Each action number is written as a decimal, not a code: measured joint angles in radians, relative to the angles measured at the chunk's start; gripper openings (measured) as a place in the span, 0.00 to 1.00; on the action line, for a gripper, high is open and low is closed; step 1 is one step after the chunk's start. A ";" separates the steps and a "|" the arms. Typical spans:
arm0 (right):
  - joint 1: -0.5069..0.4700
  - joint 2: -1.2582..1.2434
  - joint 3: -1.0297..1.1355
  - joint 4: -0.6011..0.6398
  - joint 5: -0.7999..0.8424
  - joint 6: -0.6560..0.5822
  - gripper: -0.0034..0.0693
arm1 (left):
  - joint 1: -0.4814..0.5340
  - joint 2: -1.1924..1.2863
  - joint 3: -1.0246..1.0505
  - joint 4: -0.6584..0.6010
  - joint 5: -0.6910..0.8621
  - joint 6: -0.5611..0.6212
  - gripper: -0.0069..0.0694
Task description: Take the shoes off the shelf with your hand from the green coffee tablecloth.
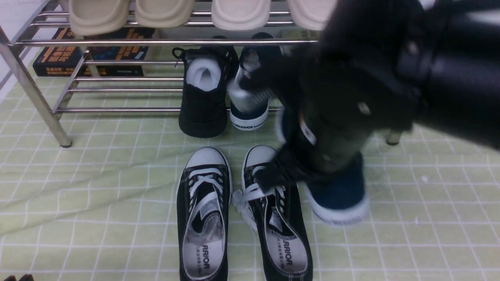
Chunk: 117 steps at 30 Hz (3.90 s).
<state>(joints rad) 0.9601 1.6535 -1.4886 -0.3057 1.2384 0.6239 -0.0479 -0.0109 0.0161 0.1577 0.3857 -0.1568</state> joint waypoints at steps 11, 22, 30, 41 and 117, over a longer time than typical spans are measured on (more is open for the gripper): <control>0.000 -0.005 0.264 -0.160 -0.290 0.281 0.11 | 0.000 0.000 0.000 0.001 0.000 0.000 0.33; 0.000 0.074 0.267 -0.219 -0.333 0.335 0.11 | 0.000 0.000 0.000 0.001 0.000 0.000 0.34; -0.004 0.090 0.270 -0.148 -0.298 0.219 0.11 | 0.000 0.000 0.000 0.001 0.000 0.000 0.35; -0.002 0.065 0.272 -0.077 -0.209 0.069 0.11 | 0.000 0.000 0.000 0.002 0.000 0.000 0.36; -0.172 0.584 -0.610 -0.300 -0.487 0.214 0.66 | 0.000 0.000 0.000 0.003 0.000 0.000 0.40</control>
<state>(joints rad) 0.7882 2.2370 -2.0988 -0.6058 0.7515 0.8379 -0.0479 -0.0109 0.0161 0.1608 0.3857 -0.1568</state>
